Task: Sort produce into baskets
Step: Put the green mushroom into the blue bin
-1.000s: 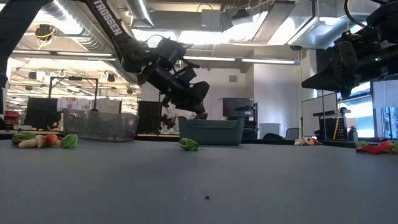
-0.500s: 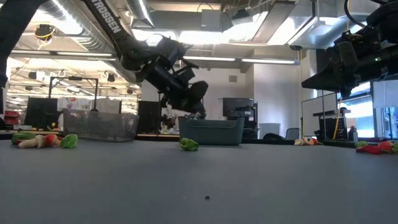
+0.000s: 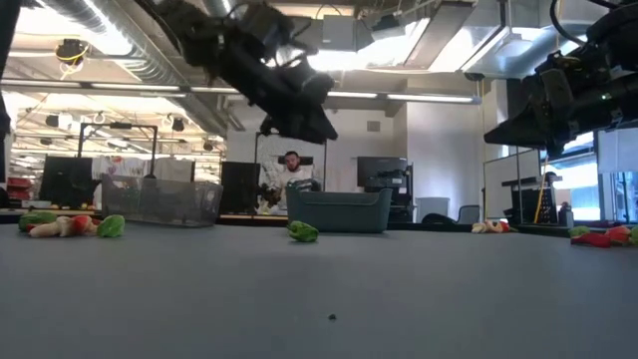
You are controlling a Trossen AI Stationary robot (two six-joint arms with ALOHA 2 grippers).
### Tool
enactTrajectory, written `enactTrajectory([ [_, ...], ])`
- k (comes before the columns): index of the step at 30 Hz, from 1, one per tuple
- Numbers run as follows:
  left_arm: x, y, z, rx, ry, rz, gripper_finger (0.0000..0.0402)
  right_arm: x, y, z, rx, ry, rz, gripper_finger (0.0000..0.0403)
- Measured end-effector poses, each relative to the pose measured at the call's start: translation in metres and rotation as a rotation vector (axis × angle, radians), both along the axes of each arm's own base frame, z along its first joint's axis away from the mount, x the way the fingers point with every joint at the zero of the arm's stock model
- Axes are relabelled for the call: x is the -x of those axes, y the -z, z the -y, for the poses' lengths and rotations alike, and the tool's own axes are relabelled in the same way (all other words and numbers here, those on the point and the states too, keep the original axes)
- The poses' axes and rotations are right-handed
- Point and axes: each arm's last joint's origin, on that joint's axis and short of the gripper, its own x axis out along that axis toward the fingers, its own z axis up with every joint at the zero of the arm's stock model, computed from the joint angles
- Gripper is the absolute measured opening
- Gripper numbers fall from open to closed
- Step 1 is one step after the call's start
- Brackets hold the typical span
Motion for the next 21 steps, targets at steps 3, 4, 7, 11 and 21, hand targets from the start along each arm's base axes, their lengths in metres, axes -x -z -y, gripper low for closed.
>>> enactTrajectory([
  [3,0.007,-0.009,0.015,0.006,0.038,-0.049,0.017,0.0,0.0,0.0,0.0,0.0,-0.001,0.0026],
  [4,0.01,-0.012,0.02,0.013,0.048,-0.064,0.0169,0.0,0.0,0.0,0.0,0.0,-0.001,0.0026],
  [7,0.018,-0.019,0.033,0.048,0.066,-0.1,0.0166,0.0,0.0,0.0,0.0,0.0,-0.001,0.0026],
  [11,0.032,-0.025,0.05,0.103,0.083,-0.174,0.0159,0.0,0.0,0.0,0.0,0.0,-0.001,0.0026],
  [21,0.065,-0.021,0.079,0.245,0.059,-0.424,0.0148,0.0,0.0,0.0,-0.023,0.005,0.012,0.0026],
])
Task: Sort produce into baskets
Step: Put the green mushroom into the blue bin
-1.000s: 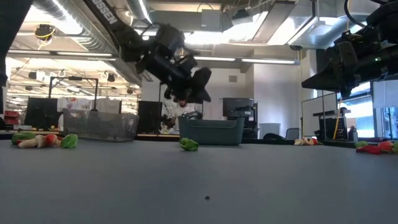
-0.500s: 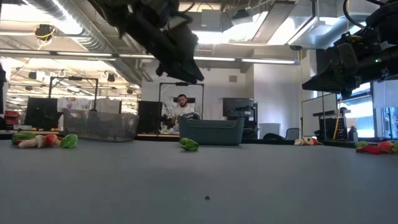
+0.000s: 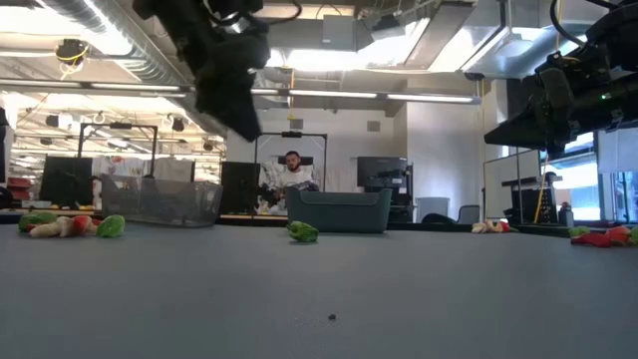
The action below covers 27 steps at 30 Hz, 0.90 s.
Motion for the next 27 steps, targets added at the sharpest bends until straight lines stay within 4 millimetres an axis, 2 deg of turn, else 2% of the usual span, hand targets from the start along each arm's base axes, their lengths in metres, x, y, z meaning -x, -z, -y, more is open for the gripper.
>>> enactTrajectory([
  [8,0.014,0.011,0.009,0.08,-0.096,-0.151,0.015,0.0,0.0,0.0,-0.008,-0.009,0.004,0.0026],
  [17,0.031,0.033,0.009,0.173,-0.197,-0.264,0.022,0.0,0.0,0.0,-0.008,-0.009,0.004,0.0026],
  [27,0.044,0.047,0.022,0.248,-0.201,-0.377,0.023,0.0,0.0,0.0,-0.008,-0.009,0.003,0.0026],
])
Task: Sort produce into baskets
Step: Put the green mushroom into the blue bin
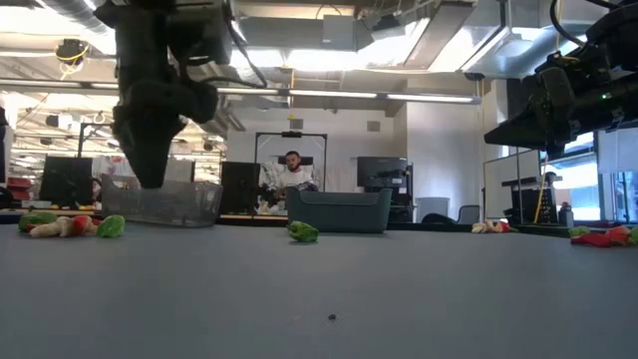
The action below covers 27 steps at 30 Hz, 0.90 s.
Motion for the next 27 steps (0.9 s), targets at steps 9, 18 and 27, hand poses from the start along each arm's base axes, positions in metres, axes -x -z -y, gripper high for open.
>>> enactTrajectory([
  [9,0.002,0.001,0.011,0.005,0.03,-0.038,0.023,0.0,0.0,0.0,0.0,0.0,0.001,0.0026],
  [18,-0.002,0.021,0.013,0.019,0.052,-0.168,0.023,0.0,0.0,0.0,0.0,0.0,0.0,0.0026],
  [27,-0.009,0.041,0.013,0.022,0.096,-0.255,0.0215,0.0,0.0,0.0,0.0,0.0,0.0,0.0026],
])
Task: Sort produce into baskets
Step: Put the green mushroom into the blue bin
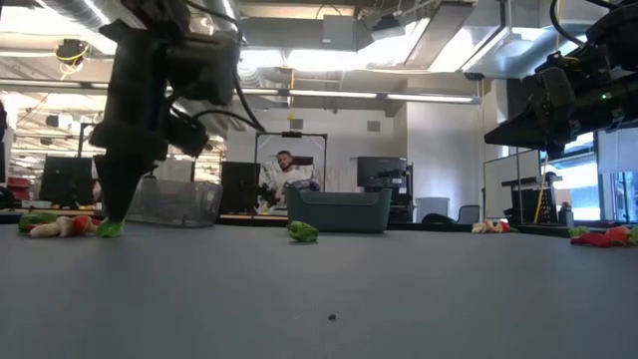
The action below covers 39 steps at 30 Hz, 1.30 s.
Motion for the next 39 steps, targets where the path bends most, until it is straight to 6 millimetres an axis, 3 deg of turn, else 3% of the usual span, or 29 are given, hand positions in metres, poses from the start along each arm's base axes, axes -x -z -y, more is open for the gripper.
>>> enactTrajectory([
  [8,-0.004,0.016,0.0,0.01,0.052,-0.071,0.0157,0.0,0.0,0.0,0.0,0.0,0.0,0.0026],
  [18,-0.006,0.014,0.0,0.014,0.076,-0.065,0.0071,0.0,0.0,0.0,0.0,0.0,0.0,0.0026],
  [28,-0.029,-0.01,-0.005,0.011,0.139,0.036,0.0075,0.0,0.0,0.0,0.0,0.0,0.0,0.0026],
  [39,-0.06,-0.048,-0.03,-0.077,0.193,0.203,0.0077,0.0,0.0,0.0,0.001,0.0,0.0,0.0026],
])
